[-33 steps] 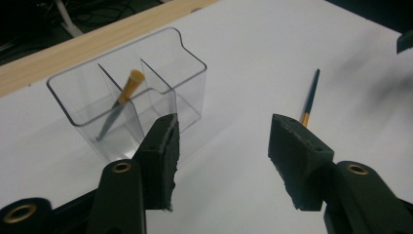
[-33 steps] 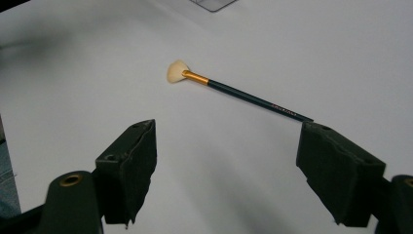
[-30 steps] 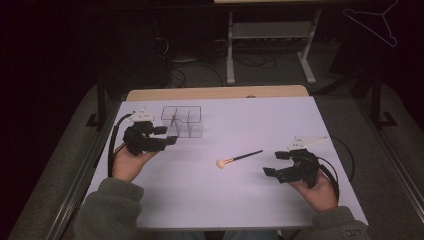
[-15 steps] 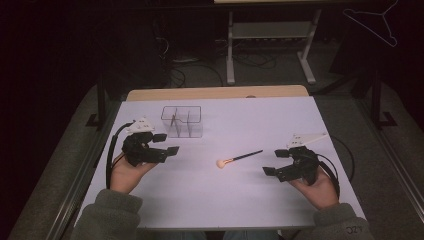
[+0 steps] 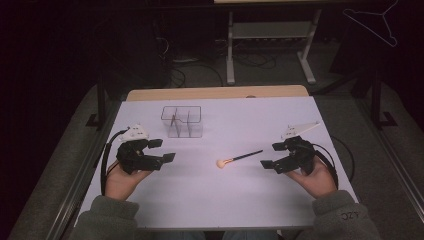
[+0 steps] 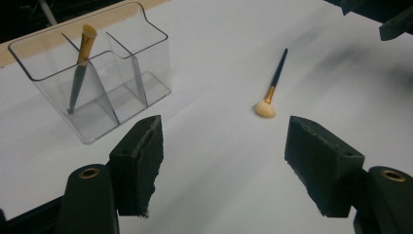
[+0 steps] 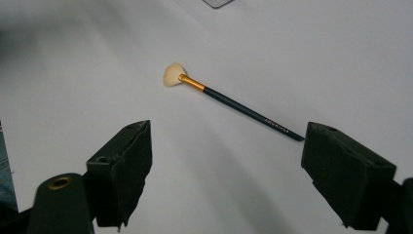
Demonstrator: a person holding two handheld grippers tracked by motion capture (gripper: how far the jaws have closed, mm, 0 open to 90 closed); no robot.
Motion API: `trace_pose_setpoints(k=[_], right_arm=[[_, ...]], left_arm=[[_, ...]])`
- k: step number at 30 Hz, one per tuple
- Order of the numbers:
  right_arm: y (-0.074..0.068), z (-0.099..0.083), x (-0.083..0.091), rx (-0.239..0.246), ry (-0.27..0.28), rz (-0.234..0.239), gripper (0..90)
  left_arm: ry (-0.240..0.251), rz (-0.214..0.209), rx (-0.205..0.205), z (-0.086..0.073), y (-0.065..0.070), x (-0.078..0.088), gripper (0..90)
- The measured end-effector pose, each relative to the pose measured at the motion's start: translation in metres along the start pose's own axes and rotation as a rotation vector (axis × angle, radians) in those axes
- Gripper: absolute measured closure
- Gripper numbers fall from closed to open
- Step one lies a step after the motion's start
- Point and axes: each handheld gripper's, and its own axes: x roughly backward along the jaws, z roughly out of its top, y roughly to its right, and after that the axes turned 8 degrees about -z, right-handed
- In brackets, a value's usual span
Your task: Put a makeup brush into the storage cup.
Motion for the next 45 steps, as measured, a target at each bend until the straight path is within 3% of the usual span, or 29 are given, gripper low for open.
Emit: trace_pose_setpoints(k=[9, 25, 32, 38, 45], right_arm=[[-0.002, 0.017, 0.002, 0.031, -0.014, 0.008, 17.9], [0.011, 0.052, -0.010, 0.100, -0.072, 0.025, 19.6], [0.012, 0.064, -0.033, 0.136, -0.118, 0.052, 21.8], [0.011, 0.062, -0.062, 0.194, -0.179, 0.066, 25.6], [0.003, 0.062, -0.085, 0.247, -0.225, 0.076, 30.1]], left_arm=[[0.011, -0.010, -0.010, 0.001, 0.005, 0.005, 29.5], [-0.005, -0.034, -0.013, -0.002, 0.005, -0.002, 28.3], [-0.003, -0.035, -0.015, -0.003, 0.006, -0.001, 28.1], [0.005, -0.036, -0.010, -0.004, 0.007, 0.001, 28.1], [0.000, -0.041, -0.013, -0.004, 0.007, -0.001, 27.9]])
